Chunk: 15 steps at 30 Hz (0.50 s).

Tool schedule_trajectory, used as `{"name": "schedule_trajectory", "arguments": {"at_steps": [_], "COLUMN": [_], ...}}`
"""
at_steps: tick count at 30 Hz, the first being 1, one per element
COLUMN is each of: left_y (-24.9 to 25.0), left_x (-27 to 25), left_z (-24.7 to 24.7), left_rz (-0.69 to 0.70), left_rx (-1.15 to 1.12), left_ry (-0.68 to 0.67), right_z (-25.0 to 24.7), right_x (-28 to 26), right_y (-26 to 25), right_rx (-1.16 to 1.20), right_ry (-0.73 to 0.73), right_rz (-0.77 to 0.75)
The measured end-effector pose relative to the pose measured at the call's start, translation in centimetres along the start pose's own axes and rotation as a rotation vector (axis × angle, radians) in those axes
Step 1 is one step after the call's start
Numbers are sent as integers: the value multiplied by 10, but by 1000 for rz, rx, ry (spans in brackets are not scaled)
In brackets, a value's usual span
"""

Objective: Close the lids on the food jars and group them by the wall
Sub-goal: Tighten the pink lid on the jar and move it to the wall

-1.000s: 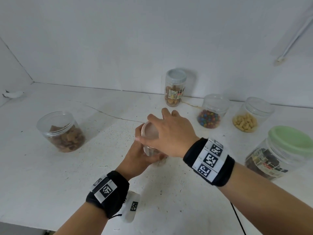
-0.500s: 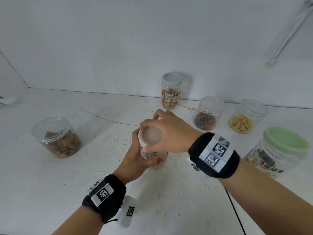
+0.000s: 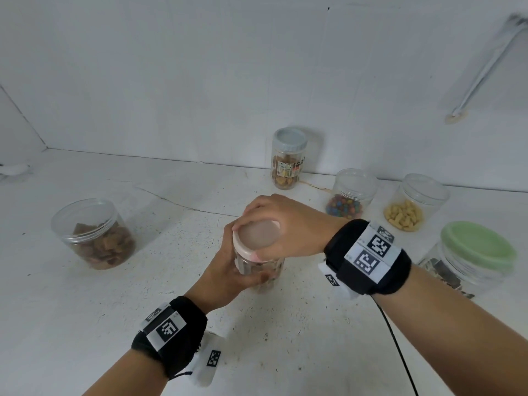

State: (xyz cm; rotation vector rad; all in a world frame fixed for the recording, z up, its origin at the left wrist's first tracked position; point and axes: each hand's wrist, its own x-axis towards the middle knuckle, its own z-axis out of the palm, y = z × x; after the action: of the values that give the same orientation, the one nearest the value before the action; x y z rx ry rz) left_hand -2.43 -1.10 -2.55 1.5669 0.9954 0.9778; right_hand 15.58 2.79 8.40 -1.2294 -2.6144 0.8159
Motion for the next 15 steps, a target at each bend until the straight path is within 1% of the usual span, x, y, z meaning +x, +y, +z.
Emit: {"name": "schedule_trajectory", "arguments": {"at_steps": [3, 6, 8, 10, 12, 14, 15], "left_y": [1, 2, -1, -6, -4, -1, -1], "left_x": [0, 1, -2, -5, -7, -8, -9], "left_z": [-1, -3, -7, -12, -15, -11, -8], "left_rz": [-8, -16, -51, -79, -90, -86, -80], "left_rx": [-25, -14, 4, 41, 83, 59, 28], "left_ry": [-33, -79, -145, -213, -263, -259, -231], "right_z": [18, 29, 30, 29, 29, 31, 34], "right_x": [-1, -4, -8, -12, -16, -16, -16], "right_y": [-4, 0, 7, 11, 12, 14, 14], "right_rx": [-115, -307, -392, -431, -452, -459, -454], "right_ry": [94, 187, 173, 111, 81, 100, 134], "right_rz": [-5, -91, -176, -265, -350, -397, -408]}}
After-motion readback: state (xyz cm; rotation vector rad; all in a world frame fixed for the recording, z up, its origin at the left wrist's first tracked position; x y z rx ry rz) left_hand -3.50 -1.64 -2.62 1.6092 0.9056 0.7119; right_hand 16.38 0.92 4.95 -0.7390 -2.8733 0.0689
